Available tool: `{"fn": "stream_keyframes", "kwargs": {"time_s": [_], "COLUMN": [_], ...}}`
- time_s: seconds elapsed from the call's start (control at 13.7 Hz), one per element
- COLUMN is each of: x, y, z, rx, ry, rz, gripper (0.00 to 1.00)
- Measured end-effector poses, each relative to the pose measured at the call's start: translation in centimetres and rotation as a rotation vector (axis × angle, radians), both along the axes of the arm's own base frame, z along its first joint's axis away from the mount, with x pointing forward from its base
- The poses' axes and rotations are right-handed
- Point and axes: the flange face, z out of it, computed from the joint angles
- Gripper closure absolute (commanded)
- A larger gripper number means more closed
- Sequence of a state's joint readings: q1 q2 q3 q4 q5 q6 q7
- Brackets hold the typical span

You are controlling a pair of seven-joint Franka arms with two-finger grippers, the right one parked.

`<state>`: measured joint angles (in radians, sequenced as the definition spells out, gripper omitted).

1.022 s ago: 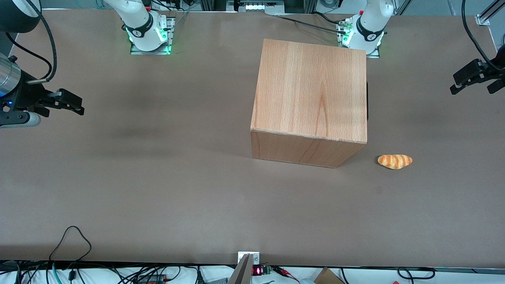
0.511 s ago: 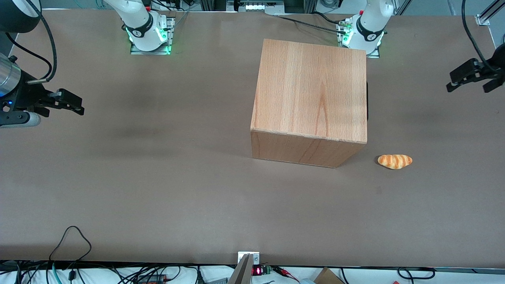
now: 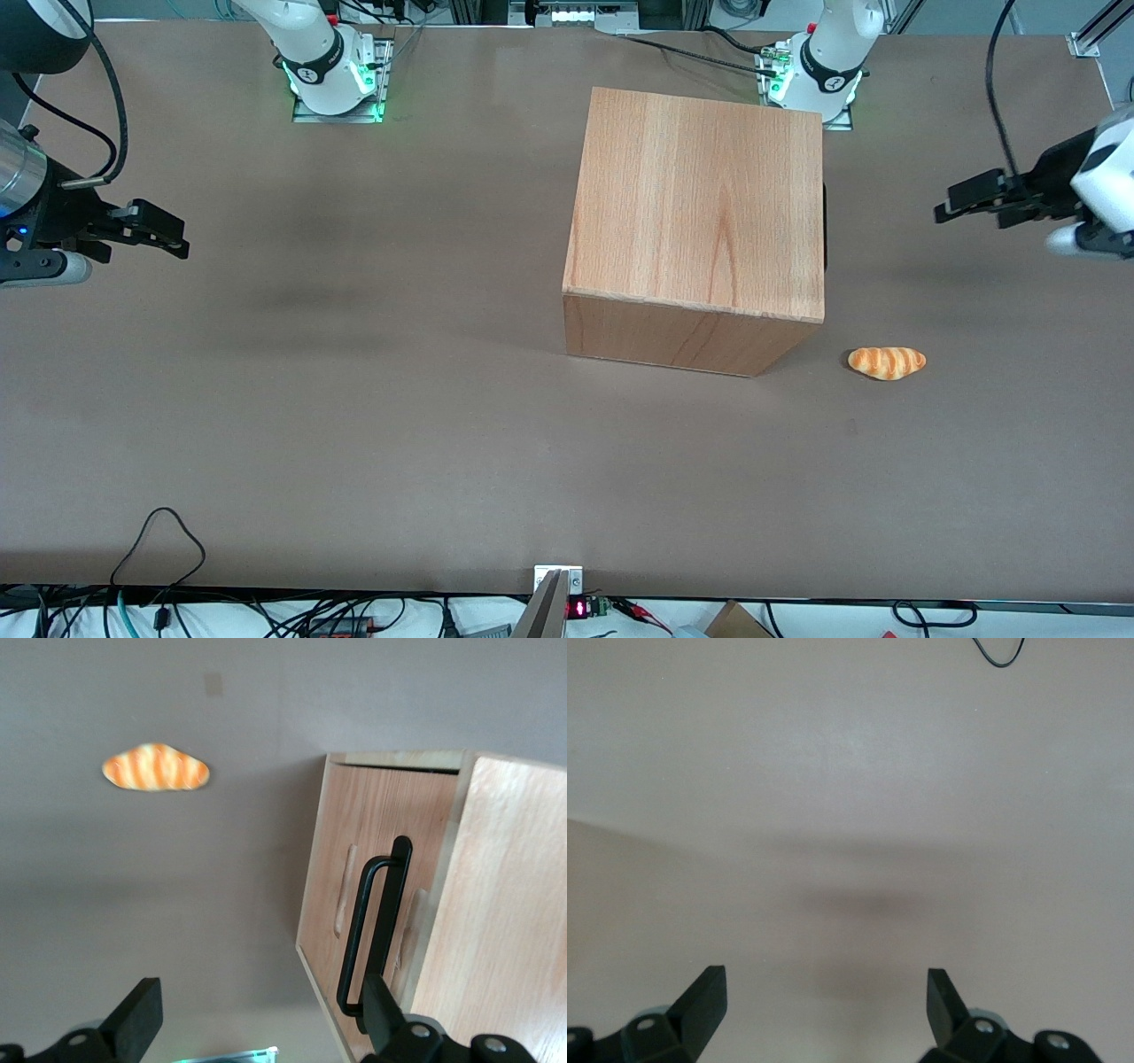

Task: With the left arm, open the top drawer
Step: 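Move the open left gripper to the drawer's black bar handle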

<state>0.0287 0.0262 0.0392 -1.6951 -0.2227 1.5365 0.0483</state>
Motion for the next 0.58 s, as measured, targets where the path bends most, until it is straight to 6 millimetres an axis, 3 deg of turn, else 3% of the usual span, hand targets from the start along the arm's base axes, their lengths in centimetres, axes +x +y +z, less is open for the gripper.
{"fn": "stream_keyframes", "kwargs": {"time_s": [0.29,0.58], "x": [-0.1,-0.6], "y": [-1.1,-3.3], "z": [-5.4,-8.0], "rx": [-0.046,-0.047], "ry": [0.036,0.056], "rz": [0.013,-0.017], "gripper": [0.0,0.0]}}
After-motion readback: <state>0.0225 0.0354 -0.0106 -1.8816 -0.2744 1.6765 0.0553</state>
